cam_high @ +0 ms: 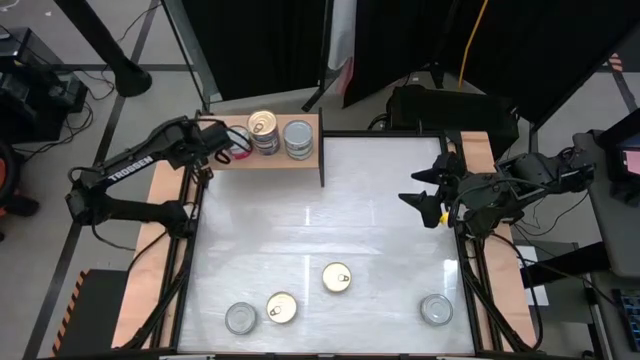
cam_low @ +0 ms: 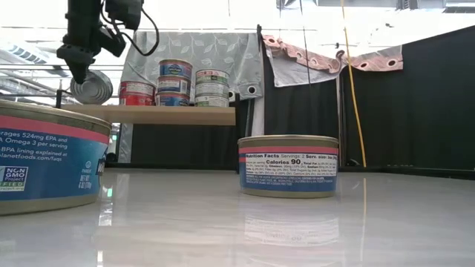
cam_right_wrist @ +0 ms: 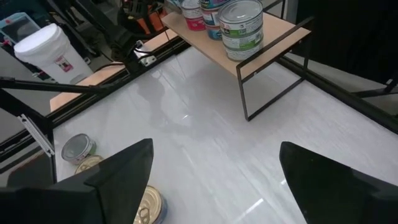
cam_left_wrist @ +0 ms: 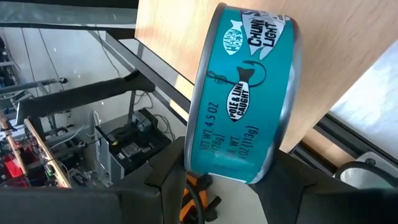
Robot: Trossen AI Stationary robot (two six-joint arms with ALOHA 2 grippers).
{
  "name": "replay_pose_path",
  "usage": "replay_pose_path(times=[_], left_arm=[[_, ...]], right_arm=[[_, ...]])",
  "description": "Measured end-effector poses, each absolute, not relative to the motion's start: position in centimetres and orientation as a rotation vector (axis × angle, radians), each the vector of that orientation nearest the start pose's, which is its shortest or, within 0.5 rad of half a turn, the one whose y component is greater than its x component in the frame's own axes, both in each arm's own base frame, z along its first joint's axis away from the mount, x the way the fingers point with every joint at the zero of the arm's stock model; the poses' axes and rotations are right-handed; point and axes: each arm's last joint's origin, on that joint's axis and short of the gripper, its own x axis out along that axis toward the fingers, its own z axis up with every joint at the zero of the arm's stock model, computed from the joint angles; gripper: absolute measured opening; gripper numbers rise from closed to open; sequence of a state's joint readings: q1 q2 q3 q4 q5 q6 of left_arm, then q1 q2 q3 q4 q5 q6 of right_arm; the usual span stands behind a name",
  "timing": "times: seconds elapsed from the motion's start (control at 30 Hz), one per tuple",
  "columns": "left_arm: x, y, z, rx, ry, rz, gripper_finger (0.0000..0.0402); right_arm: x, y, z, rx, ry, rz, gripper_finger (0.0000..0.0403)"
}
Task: Stack canned seafood by type on shelf
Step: Put the green blue tuna can on the shelf
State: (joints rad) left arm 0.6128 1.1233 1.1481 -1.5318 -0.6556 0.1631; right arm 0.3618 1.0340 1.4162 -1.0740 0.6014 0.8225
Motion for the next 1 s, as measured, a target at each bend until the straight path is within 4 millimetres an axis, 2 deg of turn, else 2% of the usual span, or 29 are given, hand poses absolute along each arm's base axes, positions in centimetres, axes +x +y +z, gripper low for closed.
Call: replay_pose_path(times=[0.37,0.53,0.83,1.0], left_arm=[[12.6,11.1,31.7,0.187,1.589,0.94,0.0168],[13.2,11.7,31.3,0.251,1.647,0.935,0.0169],[14.2,12.7,30.1,0.209,1.699,0.942,0.017],[14.1,12.6,30.0,0.136,1.685,0.941,0.0204]], right_arm=[[15.6,4.2,41.9,0.47,0.474,-0.458,0.0341],[15.6,4.2,41.9,0.471,0.474,-0.458,0.0341],[15.6,4.2,41.9,0.475,0.473,-0.459,0.0341],[15.6,4.2,41.9,0.476,0.475,-0.458,0.0341]])
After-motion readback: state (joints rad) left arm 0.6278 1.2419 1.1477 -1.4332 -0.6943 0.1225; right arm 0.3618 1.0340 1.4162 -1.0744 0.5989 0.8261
